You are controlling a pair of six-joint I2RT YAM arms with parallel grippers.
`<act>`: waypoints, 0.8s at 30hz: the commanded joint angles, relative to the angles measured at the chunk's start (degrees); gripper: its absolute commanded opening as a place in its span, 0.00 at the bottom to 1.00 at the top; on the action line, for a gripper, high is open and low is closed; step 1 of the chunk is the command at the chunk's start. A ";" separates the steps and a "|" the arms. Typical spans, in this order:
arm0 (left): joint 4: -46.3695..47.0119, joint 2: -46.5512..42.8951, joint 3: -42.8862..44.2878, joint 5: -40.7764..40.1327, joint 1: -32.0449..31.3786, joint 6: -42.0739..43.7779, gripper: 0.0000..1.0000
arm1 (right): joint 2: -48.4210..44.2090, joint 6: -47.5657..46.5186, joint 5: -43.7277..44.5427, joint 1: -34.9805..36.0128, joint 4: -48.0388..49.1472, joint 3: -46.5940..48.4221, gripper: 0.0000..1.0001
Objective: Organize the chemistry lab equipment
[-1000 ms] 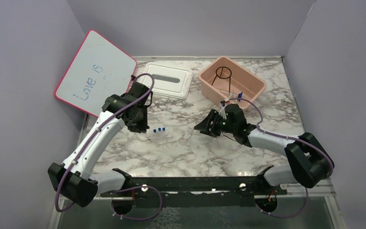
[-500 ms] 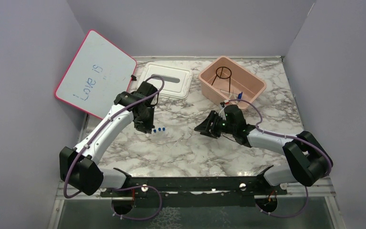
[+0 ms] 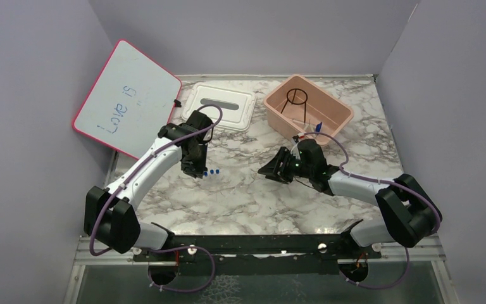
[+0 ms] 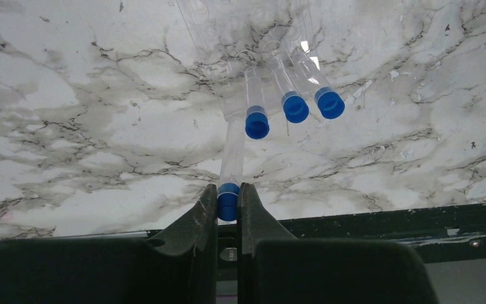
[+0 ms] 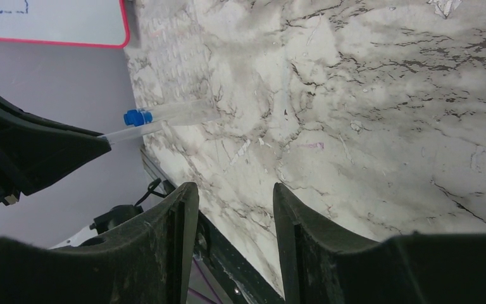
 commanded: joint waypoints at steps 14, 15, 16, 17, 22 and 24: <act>2.69 2.07 -1.20 -3.92 0.09 0.55 0.04 | -1.54 1.32 -2.00 -0.05 1.70 -0.88 0.50; 2.81 2.14 -1.24 -3.71 0.08 0.62 0.04 | -1.49 1.38 -2.02 -0.05 1.71 -0.90 0.50; 2.94 2.22 -1.35 -3.67 0.11 0.64 0.04 | -1.44 1.40 -2.02 0.02 1.66 -0.95 0.50; 3.07 2.37 -1.49 -3.64 0.10 0.64 0.04 | -1.39 1.40 -2.14 -0.04 1.79 -0.97 0.50; 3.72 2.70 -1.66 -3.42 0.16 0.65 0.08 | -1.45 1.32 -2.17 -0.04 1.81 -1.14 0.50; 3.73 2.55 -1.55 -4.38 0.16 0.16 0.11 | -1.50 1.32 -2.12 0.00 1.75 -1.17 0.50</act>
